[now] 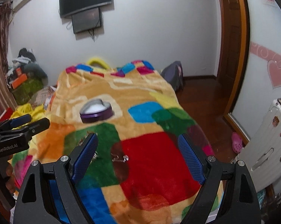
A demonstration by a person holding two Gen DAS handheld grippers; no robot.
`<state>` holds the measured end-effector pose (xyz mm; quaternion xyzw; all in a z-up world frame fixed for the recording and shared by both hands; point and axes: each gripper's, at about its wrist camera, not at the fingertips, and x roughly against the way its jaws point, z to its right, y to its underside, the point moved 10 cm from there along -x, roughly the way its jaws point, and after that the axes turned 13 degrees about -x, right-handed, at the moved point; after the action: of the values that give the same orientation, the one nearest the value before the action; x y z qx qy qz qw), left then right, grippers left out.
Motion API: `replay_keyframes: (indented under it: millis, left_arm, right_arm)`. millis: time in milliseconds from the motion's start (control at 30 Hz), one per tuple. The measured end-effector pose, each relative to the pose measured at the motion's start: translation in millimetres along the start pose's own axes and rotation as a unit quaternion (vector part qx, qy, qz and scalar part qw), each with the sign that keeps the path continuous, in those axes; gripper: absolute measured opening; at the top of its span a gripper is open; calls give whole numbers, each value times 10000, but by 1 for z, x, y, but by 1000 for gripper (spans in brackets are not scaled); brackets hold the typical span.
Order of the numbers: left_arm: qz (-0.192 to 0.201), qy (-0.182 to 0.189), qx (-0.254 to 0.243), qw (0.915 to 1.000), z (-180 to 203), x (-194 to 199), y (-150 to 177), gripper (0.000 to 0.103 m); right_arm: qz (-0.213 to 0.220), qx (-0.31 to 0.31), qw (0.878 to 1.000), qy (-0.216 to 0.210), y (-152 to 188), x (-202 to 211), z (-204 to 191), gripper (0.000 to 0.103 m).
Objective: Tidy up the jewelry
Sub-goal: 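Grasp a small silver earring with the right tool while the left tool grasps a gold ring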
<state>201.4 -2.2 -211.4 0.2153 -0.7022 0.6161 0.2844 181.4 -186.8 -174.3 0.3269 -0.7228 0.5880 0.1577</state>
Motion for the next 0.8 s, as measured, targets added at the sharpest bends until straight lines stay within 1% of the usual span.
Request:
replay_keyframes:
  millis: [33,133,167,233,300,333,400,433,500,567,633,733,800]
  left_arm:
    - [-105,74,-54,9999,4,-6,5,85]
    - [-343,241,-179,9990,17,-20,16,79]
    - [-416,295,-192,9985,19,-24,19,78]
    - [-597,430,-195,9971,25,-32,26,72]
    - [-748,616,-143,9952,30,-39,32,68]
    - [-797,686,-120,9944,32,-41,35,66]
    - [-882,839,-112,9925,39,-45,39,62]
    - [-907,904,-112,9917,41,-45,40,60]
    - [-945,1072,-134,9897,50,-47,42,58]
    - [-967,1172,-190,9882,58,-48,43,57]
    - [-996,1243,-288,9868,66,-50,45,54]
    - [-1069,1373,-399,9839,78,-54,49,47]
    - [-1116,1371,-455,9832,82,-57,52,45]
  right_arm:
    - [-42,17,10000,2,2,-4,1,85]
    - [-275,84,9996,-29,12,-18,3,81]
    - [-366,88,9993,-60,16,-23,3,77]
    - [-597,79,9981,-146,25,-34,4,72]
    - [-801,72,9965,-240,34,-44,4,65]
    - [-893,71,9956,-272,38,-49,3,64]
    - [-1066,87,9937,-335,45,-58,2,55]
    - [-1140,95,9928,-367,48,-61,1,52]
    - [-1259,94,9911,-415,54,-67,1,42]
    - [-1272,83,9909,-432,55,-70,3,38]
    - [-1243,55,9912,-457,53,-71,4,36]
    - [-1249,56,9908,-511,51,-74,3,28]
    - [-1273,85,9903,-548,51,-77,2,22]
